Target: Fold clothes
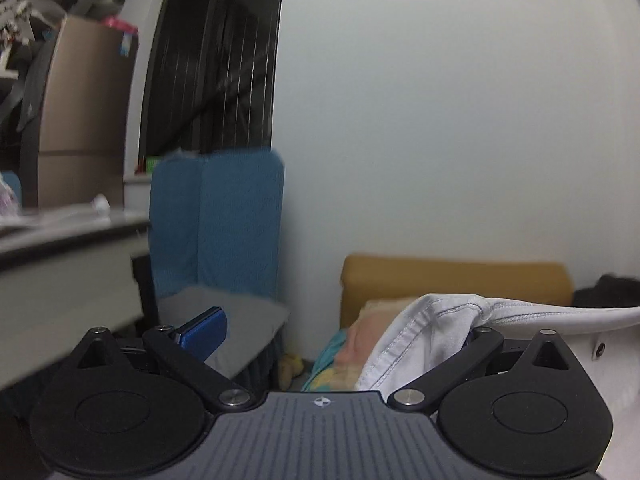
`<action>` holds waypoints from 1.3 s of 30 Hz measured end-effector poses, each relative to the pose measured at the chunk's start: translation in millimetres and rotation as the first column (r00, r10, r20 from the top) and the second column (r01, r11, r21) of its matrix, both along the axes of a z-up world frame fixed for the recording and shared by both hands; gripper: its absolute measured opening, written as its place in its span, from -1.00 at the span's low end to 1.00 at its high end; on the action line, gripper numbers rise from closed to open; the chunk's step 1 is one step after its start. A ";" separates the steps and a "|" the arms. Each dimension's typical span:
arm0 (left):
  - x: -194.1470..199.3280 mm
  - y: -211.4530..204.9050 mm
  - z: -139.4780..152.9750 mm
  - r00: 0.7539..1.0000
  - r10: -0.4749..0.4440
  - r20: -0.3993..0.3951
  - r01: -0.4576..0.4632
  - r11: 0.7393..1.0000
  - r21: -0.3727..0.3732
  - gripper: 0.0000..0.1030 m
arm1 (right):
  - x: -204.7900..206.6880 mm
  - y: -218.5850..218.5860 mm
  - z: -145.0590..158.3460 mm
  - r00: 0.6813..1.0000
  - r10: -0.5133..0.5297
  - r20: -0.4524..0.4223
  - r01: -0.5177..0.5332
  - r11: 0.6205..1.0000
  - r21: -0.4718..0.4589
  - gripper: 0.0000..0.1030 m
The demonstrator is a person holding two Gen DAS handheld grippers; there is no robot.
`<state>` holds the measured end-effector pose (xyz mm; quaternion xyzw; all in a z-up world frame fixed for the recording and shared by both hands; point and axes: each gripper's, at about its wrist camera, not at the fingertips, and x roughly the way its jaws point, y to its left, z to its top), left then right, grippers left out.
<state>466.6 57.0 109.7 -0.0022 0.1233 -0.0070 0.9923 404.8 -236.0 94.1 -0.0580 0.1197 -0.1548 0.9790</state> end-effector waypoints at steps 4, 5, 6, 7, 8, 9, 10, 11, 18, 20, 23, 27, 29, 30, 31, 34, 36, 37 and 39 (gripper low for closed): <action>94.5 -2.7 -111.4 0.989 0.004 -0.146 0.001 0.999 0.033 1.00 | 93.8 -6.1 -106.1 0.991 0.005 -0.136 0.007 0.996 0.092 0.76; 111.5 -3.8 -139.3 0.983 0.003 -0.184 0.004 0.999 0.040 1.00 | 108.5 -5.1 -132.4 0.983 0.018 -0.182 0.001 0.995 0.105 0.76; 125.6 -2.6 -165.0 0.972 0.002 -0.235 0.007 0.999 0.037 1.00 | 121.9 -9.1 -154.8 0.974 0.034 -0.225 -0.007 0.993 0.119 0.76; 139.4 -1.5 -190.3 0.958 0.000 -0.287 0.010 0.999 0.034 1.00 | 131.9 -10.9 -177.6 0.962 0.045 -0.270 -0.009 0.991 0.133 0.76; 149.6 -1.0 -213.2 0.940 -0.003 -0.340 0.014 0.999 0.032 1.00 | 139.5 -12.1 -198.3 0.948 0.054 -0.313 -0.009 0.990 0.142 0.76; 157.5 -0.3 -232.7 0.921 -0.007 -0.389 0.023 0.999 0.036 1.00 | 144.8 -12.4 -215.4 0.934 0.064 -0.352 -0.012 0.989 0.146 0.76; 165.0 -1.2 -249.4 0.900 -0.014 -0.437 0.038 0.998 0.047 1.00 | 148.8 -12.7 -228.4 0.917 0.075 -0.391 -0.019 0.989 0.145 0.76; 168.5 -3.9 -261.3 0.877 -0.021 -0.481 0.057 0.997 0.060 1.00 | 152.7 -13.1 -241.2 0.900 0.085 -0.429 -0.025 0.989 0.144 0.75; 193.8 10.1 -260.6 0.731 -0.123 -0.671 0.145 0.989 -0.024 1.00 | 160.0 -36.4 -220.7 0.843 0.186 -0.505 -0.017 0.947 0.320 0.76; 184.5 11.8 -242.8 0.725 -0.132 -0.676 0.181 0.983 0.002 1.00 | 154.8 -36.0 -211.8 0.827 0.219 -0.517 -0.022 0.933 0.360 0.76; 157.3 9.9 -219.2 0.726 -0.161 -0.669 0.240 0.970 0.027 1.00 | 134.1 -27.6 -195.9 0.824 0.216 -0.523 -0.011 0.930 0.368 0.76; 103.6 8.6 -183.3 0.770 -0.171 -0.614 0.261 0.963 0.060 1.00 | 92.3 -10.9 -170.0 0.841 0.215 -0.496 -0.040 0.939 0.340 0.76; 71.2 16.5 -170.2 0.795 -0.166 -0.583 0.240 0.969 0.052 1.00 | 62.5 -1.6 -153.0 0.862 0.202 -0.464 -0.050 0.947 0.318 0.76; 53.3 21.4 -165.7 0.811 -0.163 -0.562 0.223 0.974 0.039 1.00 | 46.2 2.4 -145.0 0.875 0.193 -0.443 -0.052 0.949 0.311 0.76; 33.6 24.6 -159.3 0.819 -0.158 -0.551 0.207 0.978 0.027 1.00 | 31.7 5.6 -138.0 0.882 0.181 -0.436 -0.046 0.952 0.302 0.76; -30.3 34.4 -143.8 0.832 -0.165 -0.529 0.187 0.982 -0.014 1.00 | -22.5 6.2 -115.5 0.907 0.159 -0.391 -0.019 0.941 0.339 0.76; -73.0 41.2 -133.8 0.840 -0.170 -0.516 0.174 0.984 -0.041 1.00 | -69.8 4.1 -102.6 0.920 0.169 -0.355 -0.024 0.926 0.377 0.76; -95.3 45.4 -131.4 0.837 -0.174 -0.519 0.170 0.984 -0.056 1.00 | -93.5 3.1 -96.1 0.926 0.173 -0.337 -0.028 0.918 0.395 0.76; -139.7 53.9 -126.6 0.831 -0.184 -0.525 0.163 0.983 -0.086 1.00 | -142.4 0.8 -83.9 0.936 0.176 -0.306 -0.033 0.907 0.421 0.76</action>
